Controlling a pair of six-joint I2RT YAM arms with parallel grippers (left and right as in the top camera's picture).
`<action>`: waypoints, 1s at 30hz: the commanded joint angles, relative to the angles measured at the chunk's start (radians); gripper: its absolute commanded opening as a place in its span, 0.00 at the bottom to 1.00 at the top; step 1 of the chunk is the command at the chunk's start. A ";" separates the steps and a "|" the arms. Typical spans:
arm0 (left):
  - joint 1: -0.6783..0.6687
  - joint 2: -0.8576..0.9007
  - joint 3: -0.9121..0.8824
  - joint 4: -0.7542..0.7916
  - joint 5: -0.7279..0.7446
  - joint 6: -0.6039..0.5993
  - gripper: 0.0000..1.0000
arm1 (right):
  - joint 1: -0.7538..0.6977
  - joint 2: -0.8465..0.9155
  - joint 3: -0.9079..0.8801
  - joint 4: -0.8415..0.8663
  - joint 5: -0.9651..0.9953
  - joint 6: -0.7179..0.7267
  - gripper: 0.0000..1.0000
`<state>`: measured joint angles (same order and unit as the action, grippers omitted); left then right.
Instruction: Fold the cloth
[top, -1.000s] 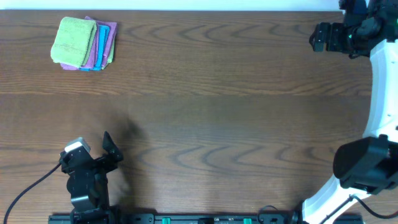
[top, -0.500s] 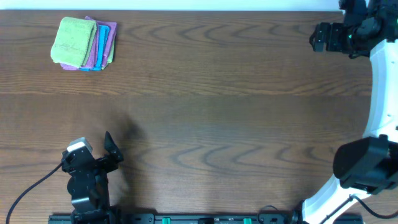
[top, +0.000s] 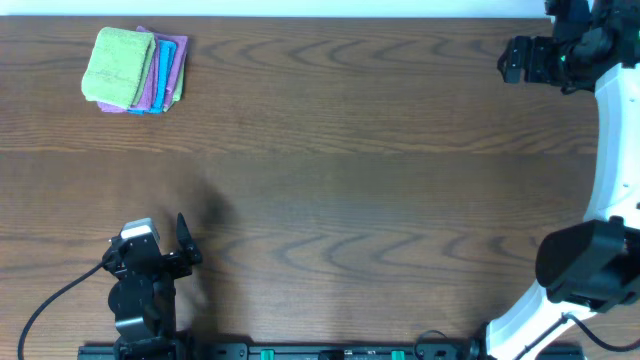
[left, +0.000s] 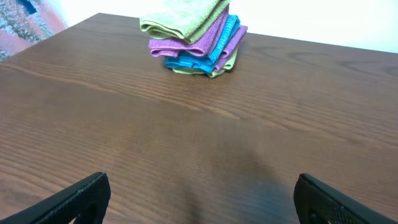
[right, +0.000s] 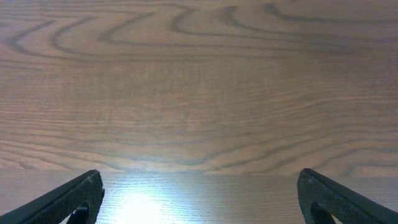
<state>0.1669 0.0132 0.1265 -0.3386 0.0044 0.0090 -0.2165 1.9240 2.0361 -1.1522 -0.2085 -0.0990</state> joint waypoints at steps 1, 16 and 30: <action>-0.005 -0.002 -0.024 -0.001 0.019 0.021 0.95 | 0.008 0.009 0.004 -0.001 0.002 -0.014 0.99; -0.005 -0.002 -0.024 -0.001 0.019 0.021 0.96 | 0.008 0.009 0.004 0.001 0.012 -0.014 0.99; -0.005 -0.002 -0.024 -0.001 0.019 0.021 0.95 | 0.068 -0.337 -0.127 0.003 0.163 0.001 0.99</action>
<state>0.1669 0.0132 0.1265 -0.3370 0.0124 0.0235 -0.1558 1.7153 1.9747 -1.1637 0.0113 -0.0990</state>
